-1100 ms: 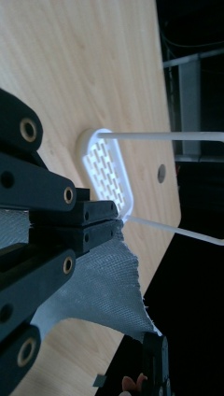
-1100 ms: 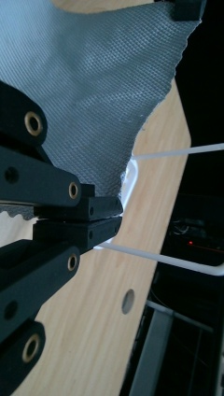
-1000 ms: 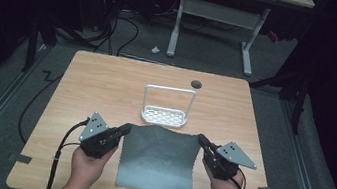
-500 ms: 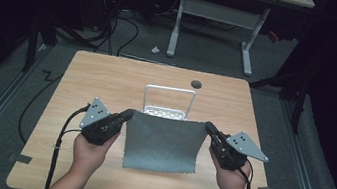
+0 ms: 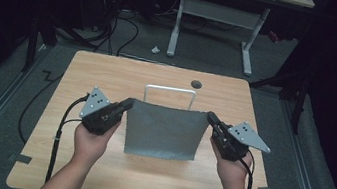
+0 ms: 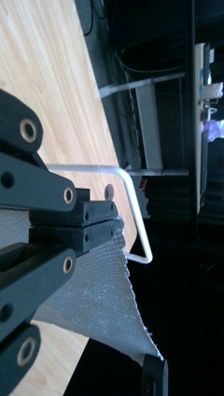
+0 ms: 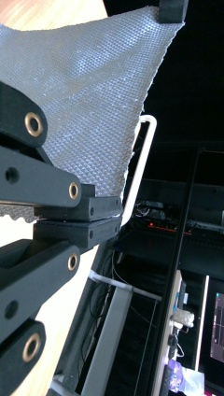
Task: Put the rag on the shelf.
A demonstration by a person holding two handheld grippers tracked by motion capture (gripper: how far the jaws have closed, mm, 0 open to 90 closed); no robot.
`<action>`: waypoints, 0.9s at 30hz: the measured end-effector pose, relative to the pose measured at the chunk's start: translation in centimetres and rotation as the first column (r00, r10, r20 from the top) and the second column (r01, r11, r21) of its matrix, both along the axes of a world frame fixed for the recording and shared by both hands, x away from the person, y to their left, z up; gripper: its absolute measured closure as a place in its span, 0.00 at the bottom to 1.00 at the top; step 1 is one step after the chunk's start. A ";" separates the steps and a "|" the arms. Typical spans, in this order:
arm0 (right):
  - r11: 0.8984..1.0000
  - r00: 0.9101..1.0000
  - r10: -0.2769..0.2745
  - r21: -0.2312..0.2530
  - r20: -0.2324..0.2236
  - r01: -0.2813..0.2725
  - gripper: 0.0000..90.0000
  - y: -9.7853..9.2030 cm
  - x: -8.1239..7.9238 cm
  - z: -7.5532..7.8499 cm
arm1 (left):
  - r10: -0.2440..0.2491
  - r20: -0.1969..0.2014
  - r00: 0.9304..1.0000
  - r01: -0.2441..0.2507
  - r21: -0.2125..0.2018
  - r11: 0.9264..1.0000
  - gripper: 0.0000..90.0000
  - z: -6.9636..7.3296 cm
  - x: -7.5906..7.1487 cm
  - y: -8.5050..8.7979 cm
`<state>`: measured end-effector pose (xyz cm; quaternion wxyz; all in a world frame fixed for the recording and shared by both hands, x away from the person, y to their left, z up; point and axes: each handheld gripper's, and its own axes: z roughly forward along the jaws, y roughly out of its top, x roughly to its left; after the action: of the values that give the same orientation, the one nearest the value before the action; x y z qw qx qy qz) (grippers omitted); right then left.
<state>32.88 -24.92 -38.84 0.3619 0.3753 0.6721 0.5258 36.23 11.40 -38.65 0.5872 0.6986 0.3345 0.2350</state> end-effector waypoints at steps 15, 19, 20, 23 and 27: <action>0.999 0.999 -0.022 0.030 0.030 0.021 1.00 0.4 2.7 2.4 | 0.034 0.060 0.998 -0.035 0.004 0.999 0.99 2.6 2.8 -0.3; 0.999 0.999 -0.033 0.030 0.025 0.033 1.00 0.4 3.8 2.7 | 0.042 0.062 0.997 -0.043 0.018 0.999 0.99 2.9 3.8 -0.4; 0.999 0.999 -0.033 0.028 0.025 0.032 1.00 0.4 4.0 2.8 | 0.044 0.059 0.997 -0.045 0.021 0.999 0.99 3.0 4.1 -0.5; 0.999 0.999 -0.040 0.014 0.022 0.040 1.00 0.6 4.9 3.0 | 0.053 0.061 0.997 -0.056 0.038 0.998 0.99 3.2 5.1 -0.6; 0.999 0.999 -0.053 0.006 0.010 0.053 1.00 0.7 6.5 3.2 | 0.052 0.037 0.998 -0.053 0.026 0.998 0.99 3.1 6.9 -0.5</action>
<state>39.40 -24.19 -35.66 0.3783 0.3913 0.6585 0.5198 43.12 10.88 -35.52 0.5774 0.6931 0.3388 0.2673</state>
